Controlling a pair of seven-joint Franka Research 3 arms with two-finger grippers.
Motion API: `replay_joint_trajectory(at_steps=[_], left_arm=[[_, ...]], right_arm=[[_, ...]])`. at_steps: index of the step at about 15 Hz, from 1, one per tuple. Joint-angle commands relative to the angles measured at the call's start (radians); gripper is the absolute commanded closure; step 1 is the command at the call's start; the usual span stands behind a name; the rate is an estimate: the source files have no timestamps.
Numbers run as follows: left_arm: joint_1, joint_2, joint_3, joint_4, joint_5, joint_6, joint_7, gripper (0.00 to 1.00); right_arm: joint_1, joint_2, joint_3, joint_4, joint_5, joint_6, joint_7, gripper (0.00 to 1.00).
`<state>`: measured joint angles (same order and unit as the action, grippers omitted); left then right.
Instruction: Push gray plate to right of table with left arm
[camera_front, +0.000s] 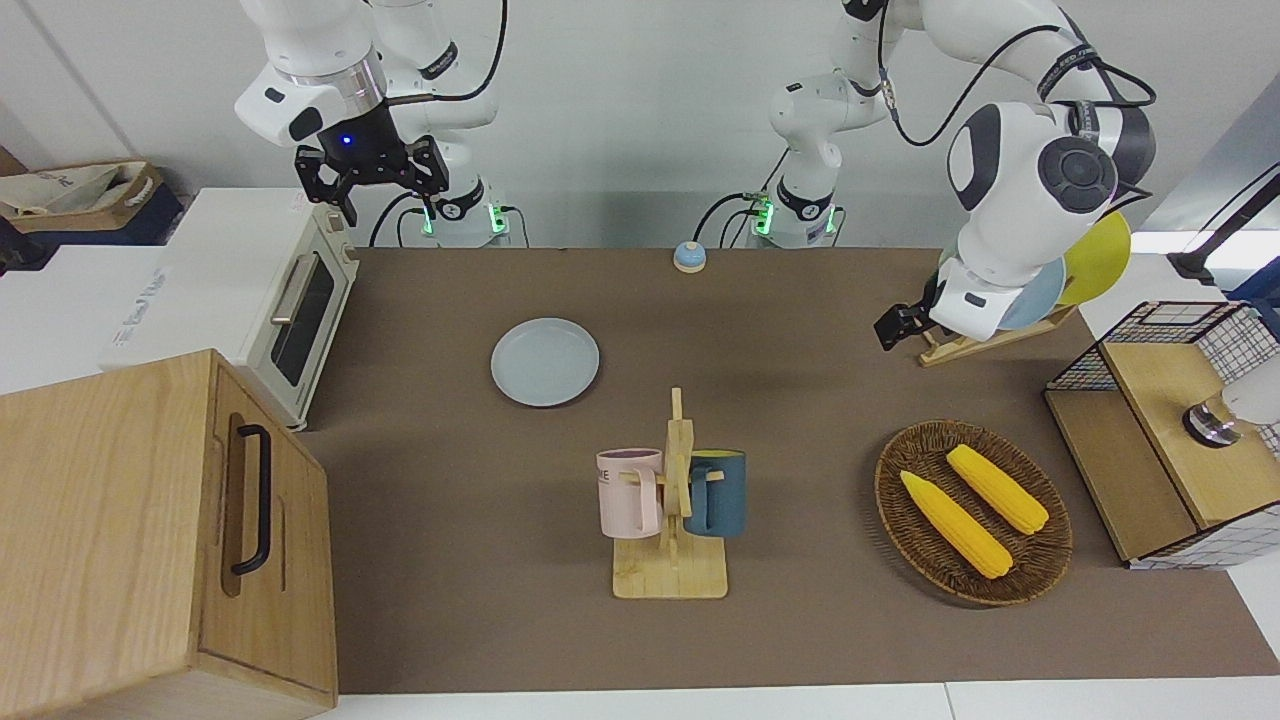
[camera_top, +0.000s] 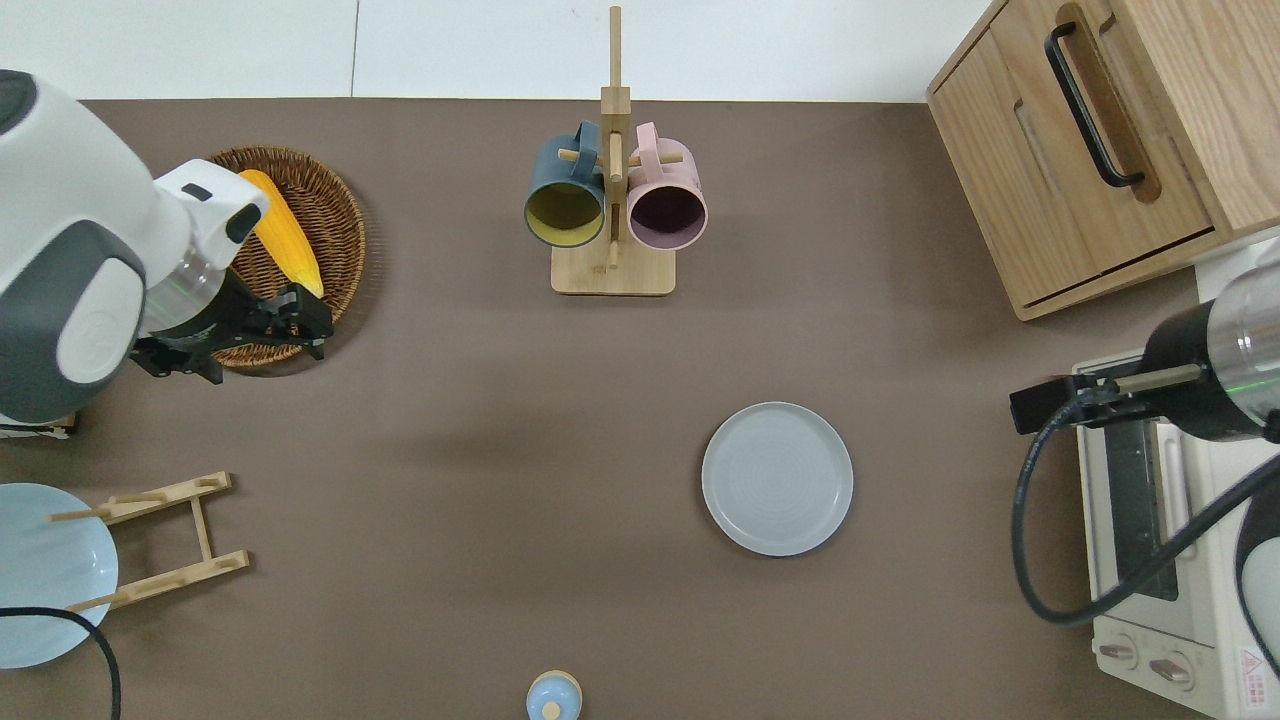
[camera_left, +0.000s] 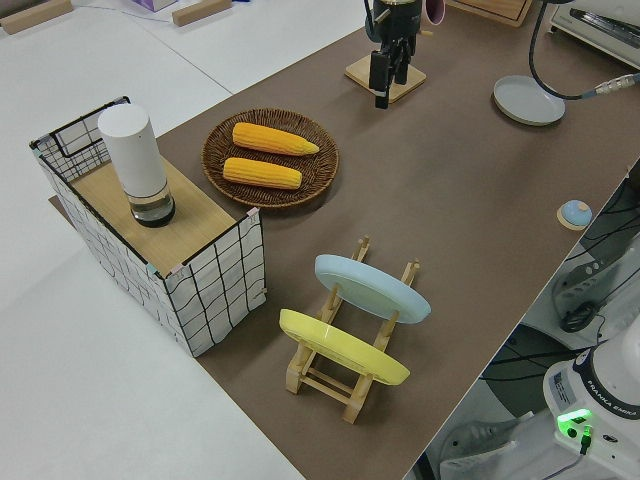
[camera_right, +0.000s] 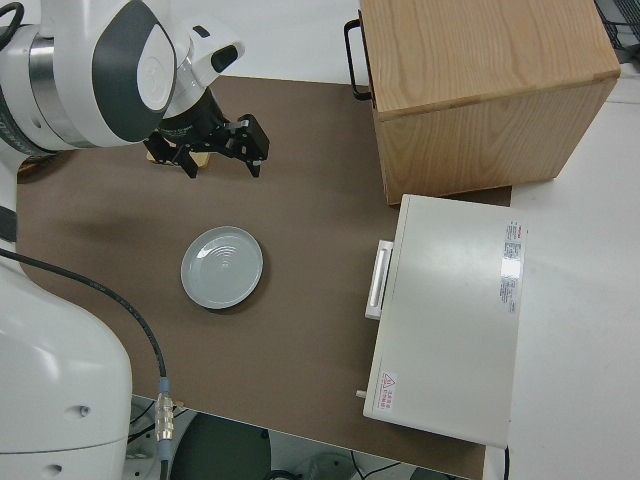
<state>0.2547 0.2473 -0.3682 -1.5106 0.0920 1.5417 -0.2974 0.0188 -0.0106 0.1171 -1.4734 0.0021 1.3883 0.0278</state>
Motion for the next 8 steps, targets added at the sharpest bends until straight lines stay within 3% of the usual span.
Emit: replay_joint_trajectory(at_steps=[1, 3, 8], left_arm=[[0.047, -0.043, -0.011, -0.002, 0.011, -0.066, 0.082, 0.01], [0.048, -0.077, 0.0, -0.003, 0.008, -0.081, 0.098, 0.0], [-0.15, -0.158, 0.25, -0.02, -0.032, -0.15, 0.171, 0.0]], right_arm=[[-0.02, -0.006, 0.015, 0.004, 0.01, -0.012, 0.001, 0.017], [-0.02, -0.006, 0.013, 0.004, 0.01, -0.012, 0.0, 0.017], [-0.02, -0.006, 0.013, 0.004, 0.01, -0.012, 0.0, 0.017]])
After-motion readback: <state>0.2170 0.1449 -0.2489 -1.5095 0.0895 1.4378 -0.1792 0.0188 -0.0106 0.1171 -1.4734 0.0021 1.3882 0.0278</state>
